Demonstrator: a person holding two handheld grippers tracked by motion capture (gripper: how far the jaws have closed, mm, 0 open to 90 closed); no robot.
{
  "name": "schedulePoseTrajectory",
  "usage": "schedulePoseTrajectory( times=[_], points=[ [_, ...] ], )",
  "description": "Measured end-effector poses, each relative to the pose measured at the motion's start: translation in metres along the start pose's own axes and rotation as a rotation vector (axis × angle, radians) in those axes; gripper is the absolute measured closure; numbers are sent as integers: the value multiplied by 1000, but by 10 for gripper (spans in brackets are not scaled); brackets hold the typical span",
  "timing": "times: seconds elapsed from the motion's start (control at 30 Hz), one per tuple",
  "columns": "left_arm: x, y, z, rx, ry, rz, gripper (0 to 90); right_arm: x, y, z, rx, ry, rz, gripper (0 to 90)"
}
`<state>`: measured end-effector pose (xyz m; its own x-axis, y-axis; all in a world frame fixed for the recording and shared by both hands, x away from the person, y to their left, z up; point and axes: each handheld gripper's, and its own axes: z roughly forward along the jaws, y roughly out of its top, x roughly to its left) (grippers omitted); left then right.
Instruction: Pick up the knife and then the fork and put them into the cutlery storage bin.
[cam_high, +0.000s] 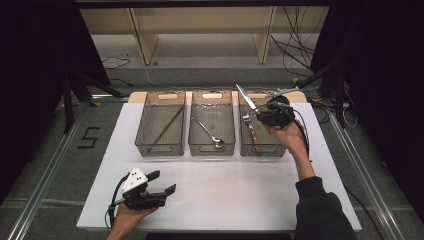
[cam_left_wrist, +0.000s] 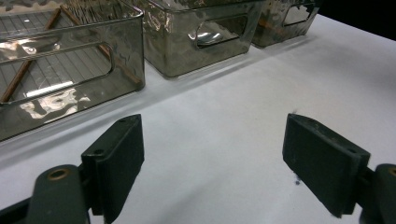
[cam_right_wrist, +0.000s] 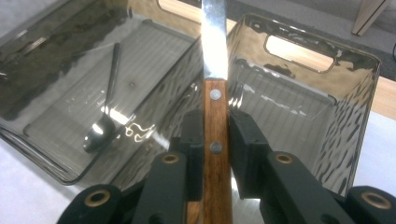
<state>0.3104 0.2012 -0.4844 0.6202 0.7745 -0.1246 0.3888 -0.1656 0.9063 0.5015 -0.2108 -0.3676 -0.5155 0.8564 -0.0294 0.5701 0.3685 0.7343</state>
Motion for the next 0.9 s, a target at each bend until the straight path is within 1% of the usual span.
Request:
schedulePoseTrajectory(
  times=[0.13, 0.33, 0.5, 0.77, 0.9],
  points=[
    [0, 0, 0, 0, 1, 0, 204, -4, -1, 5, 13, -6, 19, 770],
    [0, 0, 0, -1, -1, -2, 204, -7, -3, 15, 51, -28, 29, 770],
    [0, 0, -1, -1, -1, -2, 204, -7, -5, 23, 77, -38, 29, 770],
    [0, 0, -1, -2, -1, -3, 204, -8, -8, 31, 112, -41, 28, 769],
    [0, 0, -1, -1, -1, -4, 204, -7, -13, 35, 132, -35, 24, 769]
  ],
)
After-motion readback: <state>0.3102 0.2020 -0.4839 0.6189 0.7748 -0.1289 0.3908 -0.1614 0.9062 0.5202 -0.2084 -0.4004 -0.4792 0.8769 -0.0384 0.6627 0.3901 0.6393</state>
